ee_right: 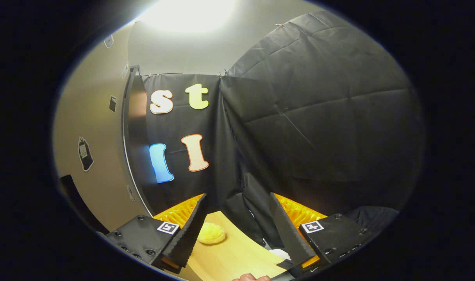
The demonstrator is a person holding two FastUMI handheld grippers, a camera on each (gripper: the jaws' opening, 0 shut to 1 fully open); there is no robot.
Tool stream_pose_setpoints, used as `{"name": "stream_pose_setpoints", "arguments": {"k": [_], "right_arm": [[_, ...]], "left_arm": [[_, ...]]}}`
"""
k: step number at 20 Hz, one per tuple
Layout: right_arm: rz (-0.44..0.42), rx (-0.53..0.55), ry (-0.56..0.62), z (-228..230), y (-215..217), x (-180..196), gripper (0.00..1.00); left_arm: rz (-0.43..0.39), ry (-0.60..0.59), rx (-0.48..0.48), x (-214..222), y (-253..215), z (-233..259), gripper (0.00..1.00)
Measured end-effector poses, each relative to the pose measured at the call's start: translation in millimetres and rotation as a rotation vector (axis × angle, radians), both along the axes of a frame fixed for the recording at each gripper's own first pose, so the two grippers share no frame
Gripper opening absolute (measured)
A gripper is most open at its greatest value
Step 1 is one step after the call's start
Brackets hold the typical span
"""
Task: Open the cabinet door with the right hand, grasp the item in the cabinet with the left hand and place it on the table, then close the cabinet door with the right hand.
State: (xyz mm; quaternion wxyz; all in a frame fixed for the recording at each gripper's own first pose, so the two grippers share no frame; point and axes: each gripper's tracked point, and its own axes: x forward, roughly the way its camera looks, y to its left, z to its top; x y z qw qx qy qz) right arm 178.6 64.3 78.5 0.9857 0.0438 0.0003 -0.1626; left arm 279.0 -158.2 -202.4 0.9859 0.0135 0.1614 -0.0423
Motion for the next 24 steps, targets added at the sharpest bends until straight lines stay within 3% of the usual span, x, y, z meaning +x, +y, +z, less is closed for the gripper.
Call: {"name": "stream_pose_setpoints", "arguments": {"k": [6, 10, 13, 17, 24], "right_arm": [[0.002, -0.038, -0.041, 0, 8, -13, 0.97], [-0.054, -0.053, -0.055, -1, 2, -21, 0.97], [0.001, 0.023, -0.015, -8, 17, -17, 0.98], [-0.01, 0.074, -0.016, -8, 11, -18, 0.98], [-0.005, 0.043, 0.012, -30, 17, -21, 0.98]], "left_arm": [[0.045, 0.017, 0.025, -19, 19, -34, 0.45], [0.032, -0.019, 0.024, -20, 19, -40, 0.45], [-0.009, -0.041, 0.057, -20, 19, -47, 0.5], [0.003, -0.033, 0.024, -28, 16, -54, 0.49], [-0.009, 0.031, 0.007, -53, 14, -68, 0.46]]}}
